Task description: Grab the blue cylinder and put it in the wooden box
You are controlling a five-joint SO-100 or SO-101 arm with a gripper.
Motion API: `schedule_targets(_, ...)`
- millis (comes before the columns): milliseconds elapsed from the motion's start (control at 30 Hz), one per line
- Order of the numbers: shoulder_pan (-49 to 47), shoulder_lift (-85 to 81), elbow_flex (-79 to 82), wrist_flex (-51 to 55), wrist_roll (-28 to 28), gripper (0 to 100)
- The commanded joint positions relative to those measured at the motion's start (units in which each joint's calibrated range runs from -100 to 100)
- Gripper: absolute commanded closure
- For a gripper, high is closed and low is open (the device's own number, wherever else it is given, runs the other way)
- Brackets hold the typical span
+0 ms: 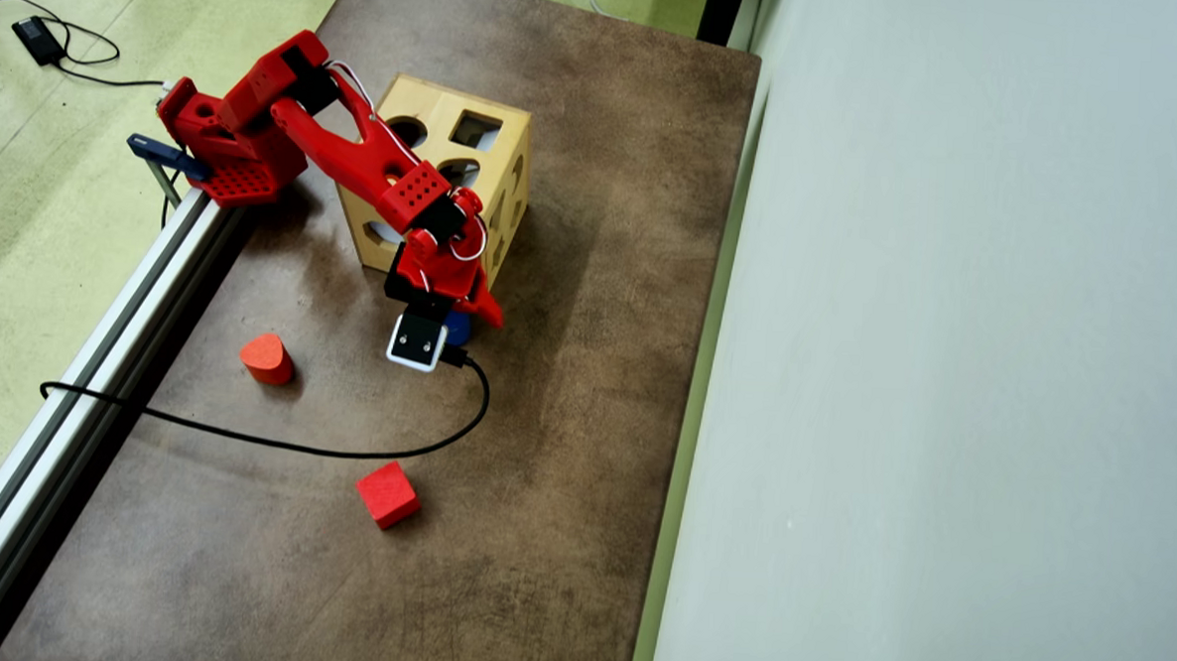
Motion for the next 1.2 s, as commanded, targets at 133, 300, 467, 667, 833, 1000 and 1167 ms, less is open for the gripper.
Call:
schedule_targets(133, -1.02, -1.41, -2.01, -0.05, -2.20, 97)
schedule_targets(300, -1.09, -0.98, -2.01, -0.53, -2.05, 97)
schedule_targets(467, -1.91, -1.32, -2.01, -0.53, -1.66, 93)
schedule_targets(667, -2.21, -1.41, -0.93, 0.60, -1.66, 70)
schedule_targets(833, -2.21, -1.74, -1.20, 6.55, -1.66, 55)
schedule_targets(1000, -1.39, -2.85, -1.38, 13.79, -1.66, 52)
schedule_targets(1167, 0.10, -2.85, -1.92, 14.35, -1.66, 52)
